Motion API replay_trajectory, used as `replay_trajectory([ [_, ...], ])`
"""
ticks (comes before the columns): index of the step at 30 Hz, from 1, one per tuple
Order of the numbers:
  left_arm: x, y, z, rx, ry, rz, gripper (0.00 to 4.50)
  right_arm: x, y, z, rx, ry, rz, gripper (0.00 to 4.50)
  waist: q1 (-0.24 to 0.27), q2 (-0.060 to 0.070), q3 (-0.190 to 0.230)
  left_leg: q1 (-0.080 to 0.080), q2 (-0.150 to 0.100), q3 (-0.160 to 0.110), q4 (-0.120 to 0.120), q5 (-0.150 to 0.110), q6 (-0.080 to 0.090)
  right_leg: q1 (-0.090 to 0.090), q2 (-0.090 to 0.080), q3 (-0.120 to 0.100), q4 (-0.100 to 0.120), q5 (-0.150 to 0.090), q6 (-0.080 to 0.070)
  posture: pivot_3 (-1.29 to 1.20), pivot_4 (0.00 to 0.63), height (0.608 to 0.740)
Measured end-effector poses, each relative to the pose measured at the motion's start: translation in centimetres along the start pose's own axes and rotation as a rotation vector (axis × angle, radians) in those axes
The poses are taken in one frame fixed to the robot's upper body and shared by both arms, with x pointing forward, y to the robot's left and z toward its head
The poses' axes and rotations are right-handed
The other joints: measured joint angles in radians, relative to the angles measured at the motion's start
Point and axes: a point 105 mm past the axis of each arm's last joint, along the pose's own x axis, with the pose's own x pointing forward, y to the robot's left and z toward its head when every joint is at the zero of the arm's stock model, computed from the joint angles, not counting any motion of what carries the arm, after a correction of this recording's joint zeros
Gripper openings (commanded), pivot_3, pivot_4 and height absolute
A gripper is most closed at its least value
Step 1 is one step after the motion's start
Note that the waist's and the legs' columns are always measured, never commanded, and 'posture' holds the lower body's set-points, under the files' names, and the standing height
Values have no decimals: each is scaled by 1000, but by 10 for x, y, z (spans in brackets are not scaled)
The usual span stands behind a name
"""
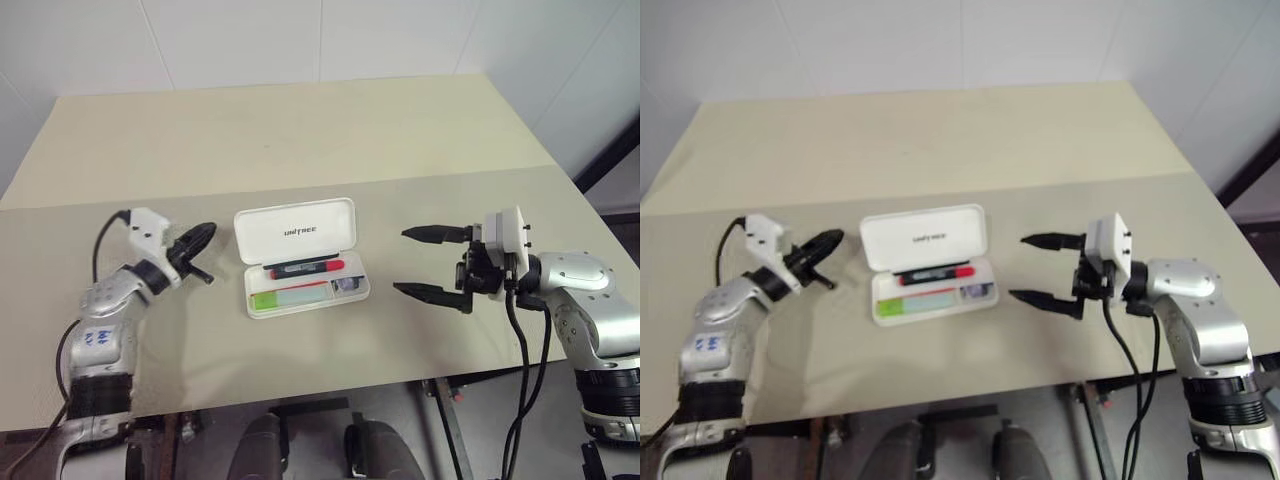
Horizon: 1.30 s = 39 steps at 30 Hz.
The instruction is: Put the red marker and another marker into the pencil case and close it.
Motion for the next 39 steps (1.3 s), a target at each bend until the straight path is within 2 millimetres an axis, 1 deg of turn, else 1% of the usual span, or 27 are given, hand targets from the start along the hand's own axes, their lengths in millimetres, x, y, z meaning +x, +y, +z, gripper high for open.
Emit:
replay_trajectory([
  [2, 13, -7, -7, -21, 32, -28, 16, 0, -1, 1, -3, 0, -11, 4500, 0, 0, 0, 0, 0, 0, 1, 0, 0, 0, 0, -2, 0, 0, 0, 0, 150, 740],
  [4, 21, -13, -11, -37, 46, -57, 16, 0, -1, 1, -5, 0, -18, 4500, -2, 0, 0, 0, 0, 1, 1, 0, 0, 0, 0, -3, 1, 0, 1, 0, 150, 740],
  [6, 29, -20, -8, -44, 40, -93, 16, 0, -2, 0, -5, 3, -26, 4500, -3, 0, 0, 0, 0, 1, 1, 1, -2, 0, 0, -4, 1, 0, 1, 0, 150, 740],
  [9, 32, -25, -1, -34, 6, -147, 16, 0, -1, -1, -4, 5, -36, 4500, -2, 0, 0, 0, 0, 1, 1, 2, -4, 0, 0, -4, 0, 0, 1, 0, 150, 740],
  [13, 23, -28, 4, -23, -25, -224, 16, 1, 4, -1, -7, 7, -42, 4500, -2, 0, 0, 0, 0, 1, 1, 2, -4, 0, 0, -4, 0, 0, 1, 0, 150, 740],
  [18, 1, -18, 3, 47, -3, -286, 16, 0, 6, -3, 0, 10, -57, 4500, -2, 0, 0, 0, 0, 1, 1, 1, -2, 0, 0, -3, 0, 0, 1, 0, 150, 740],
  [21, -3, -19, 7, 89, -14, -323, 16, 1, 5, -2, -4, 9, -62, 4500, -1, 0, 0, 0, 0, 0, 1, 0, -1, 0, 0, -2, 0, 1, 0, 0, 150, 740],
  [24, -5, -23, 12, 138, -34, -385, 16, 2, 6, -1, -9, 5, -63, 4500, 3, 0, 0, 0, 0, 0, 1, 0, -1, 0, -1, -2, 0, 1, 0, 0, 150, 740],
  [27, 0, -34, 26, 176, -77, -461, 16, 2, 6, -1, -9, 4, -67, 4500, 6, 0, 0, -1, 0, 0, 1, 0, -1, 0, 0, -2, 0, 1, 0, 0, 150, 740],
  [29, 2, -46, 35, 192, -116, -521, 16, 2, 5, -1, -8, 4, -68, 4500, 5, 0, 0, -1, 0, 1, 1, 1, -1, 0, 0, -2, -1, 1, 0, 0, 150, 740],
  [33, 2, -65, 39, 209, -136, -629, 16, 2, 5, -1, -5, 5, -69, 4500, 1, 0, 0, -1, 0, 1, 1, 1, -1, 0, 0, -2, 0, 0, 0, 0, 150, 740],
  [34, -1, -71, 38, 220, -126, -672, 16, 2, 5, -1, -4, 5, -70, 4500, -2, 0, 0, -1, 0, 1, 1, 1, -1, 0, 0, -2, 0, 0, 0, 0, 150, 740],
  [37, -17, -96, 21, 238, -5, -871, 16, 2, 5, -2, -3, 6, -74, 4500, -6, 0, 0, 0, 0, 3, 0, 1, -3, -1, 1, -2, 0, 0, 0, 0, 150, 740],
  [39, -24, -105, 12, 206, 58, -939, 16, 2, 4, -2, -3, 6, -81, 4500, -4, 0, 0, 0, 1, 2, -1, 1, -1, -1, 1, 0, 0, 0, 0, 0, 150, 740],
])
